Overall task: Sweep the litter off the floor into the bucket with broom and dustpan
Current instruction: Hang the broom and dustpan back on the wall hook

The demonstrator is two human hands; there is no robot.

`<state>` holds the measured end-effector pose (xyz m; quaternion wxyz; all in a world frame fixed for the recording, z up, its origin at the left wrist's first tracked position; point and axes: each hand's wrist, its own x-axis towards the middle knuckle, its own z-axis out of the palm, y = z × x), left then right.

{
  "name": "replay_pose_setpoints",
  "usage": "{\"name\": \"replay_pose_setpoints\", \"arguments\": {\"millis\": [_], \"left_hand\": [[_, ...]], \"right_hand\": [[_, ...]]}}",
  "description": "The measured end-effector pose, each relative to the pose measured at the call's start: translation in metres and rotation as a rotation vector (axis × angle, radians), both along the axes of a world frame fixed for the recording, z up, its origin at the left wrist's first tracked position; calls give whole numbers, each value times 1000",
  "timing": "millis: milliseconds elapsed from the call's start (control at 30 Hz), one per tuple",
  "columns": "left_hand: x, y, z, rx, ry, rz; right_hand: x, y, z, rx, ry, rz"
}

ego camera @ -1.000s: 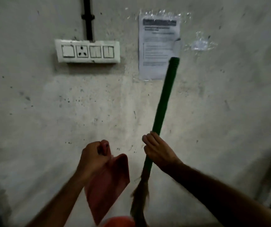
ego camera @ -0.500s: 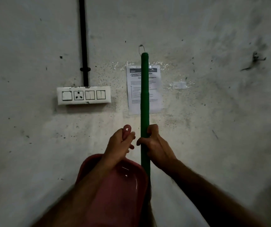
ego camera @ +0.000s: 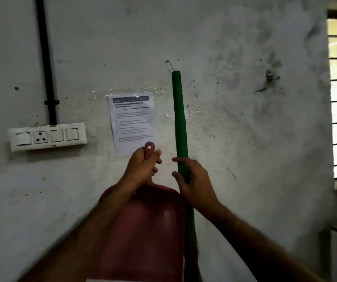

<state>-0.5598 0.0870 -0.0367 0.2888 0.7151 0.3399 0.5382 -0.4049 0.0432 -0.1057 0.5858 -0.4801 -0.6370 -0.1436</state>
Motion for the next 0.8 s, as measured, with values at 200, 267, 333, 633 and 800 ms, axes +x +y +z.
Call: {"name": "replay_pose_setpoints", "arguments": {"millis": [200, 267, 333, 633, 800], "left_hand": [[95, -1, 40, 13, 29, -158], [130, -1, 50, 45, -2, -190], [163, 1, 60, 79, -25, -209], [288, 28, 102, 134, 55, -255], [343, 55, 111, 41, 86, -367]], "right_hand": [[97, -14, 54, 85, 314, 143], [128, -18, 73, 109, 400, 112], [160, -17, 89, 104, 453, 109], [278, -15, 122, 128, 473, 56], [320, -5, 120, 123, 435, -45]]}}
